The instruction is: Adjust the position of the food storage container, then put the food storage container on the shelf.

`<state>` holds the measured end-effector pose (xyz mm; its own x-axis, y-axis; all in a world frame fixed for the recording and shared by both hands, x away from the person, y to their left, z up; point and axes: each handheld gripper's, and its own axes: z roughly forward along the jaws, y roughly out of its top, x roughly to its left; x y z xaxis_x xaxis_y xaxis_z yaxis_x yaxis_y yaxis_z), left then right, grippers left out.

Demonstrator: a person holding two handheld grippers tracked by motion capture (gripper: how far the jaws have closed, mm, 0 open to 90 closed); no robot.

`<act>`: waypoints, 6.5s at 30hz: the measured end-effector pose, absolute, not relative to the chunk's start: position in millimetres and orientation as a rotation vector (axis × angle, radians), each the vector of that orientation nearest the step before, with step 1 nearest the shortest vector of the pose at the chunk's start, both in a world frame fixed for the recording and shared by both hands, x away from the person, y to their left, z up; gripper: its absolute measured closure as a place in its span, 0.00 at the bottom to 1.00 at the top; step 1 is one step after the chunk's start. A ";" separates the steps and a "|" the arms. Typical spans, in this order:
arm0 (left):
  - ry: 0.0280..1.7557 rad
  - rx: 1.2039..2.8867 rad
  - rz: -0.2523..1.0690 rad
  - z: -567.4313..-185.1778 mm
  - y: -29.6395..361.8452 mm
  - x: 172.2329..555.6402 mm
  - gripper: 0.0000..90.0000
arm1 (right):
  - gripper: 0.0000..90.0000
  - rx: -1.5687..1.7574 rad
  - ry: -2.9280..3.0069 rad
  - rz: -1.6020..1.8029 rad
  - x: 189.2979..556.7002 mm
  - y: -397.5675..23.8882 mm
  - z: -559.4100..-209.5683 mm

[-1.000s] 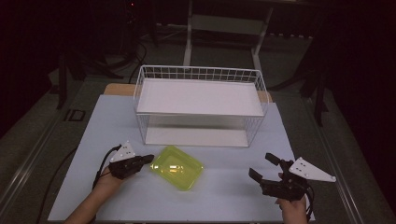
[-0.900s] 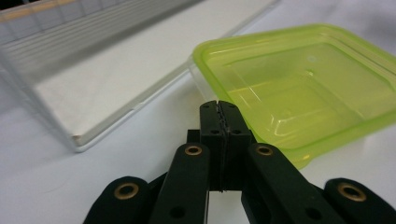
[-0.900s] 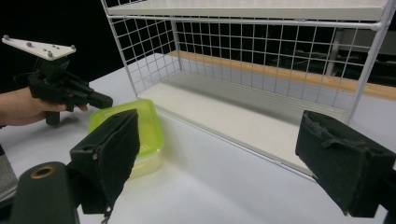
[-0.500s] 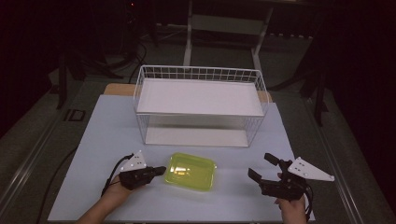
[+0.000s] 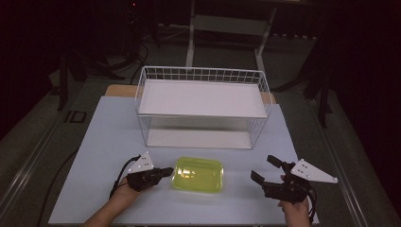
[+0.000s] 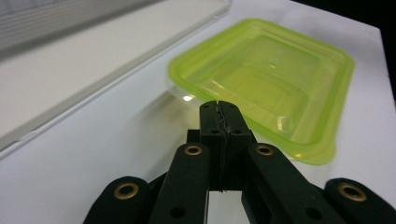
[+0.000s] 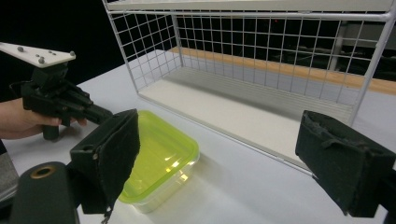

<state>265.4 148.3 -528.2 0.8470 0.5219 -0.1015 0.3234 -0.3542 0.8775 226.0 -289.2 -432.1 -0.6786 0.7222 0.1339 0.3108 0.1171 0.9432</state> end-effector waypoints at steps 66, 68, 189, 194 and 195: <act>0.734 1.844 0.143 -476.3 101.8 262.1 0.04 | 0.15 0.967 2.295 1.438 247.3 -251.2 -442.1; 0.768 1.837 0.078 -478.1 98.4 265.3 0.04 | 0.13 1.002 2.327 1.438 252.6 -248.7 -444.2; 1.154 1.765 0.172 -499.7 116.2 347.1 0.89 | 0.85 1.328 2.217 1.313 359.7 -185.8 -474.7; 1.157 1.766 0.195 -503.4 115.5 353.9 0.89 | 0.84 1.334 2.202 1.303 366.5 -184.3 -480.5; 1.159 1.767 0.203 -503.6 115.2 354.9 0.89 | 0.84 1.335 2.199 1.301 367.6 -184.0 -480.6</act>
<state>354.9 115.2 -503.6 0.5319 0.7738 -0.3439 0.6113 -0.0698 0.7883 367.6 -184.0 -480.6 -0.5450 0.8102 0.2158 0.5793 0.1779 0.7955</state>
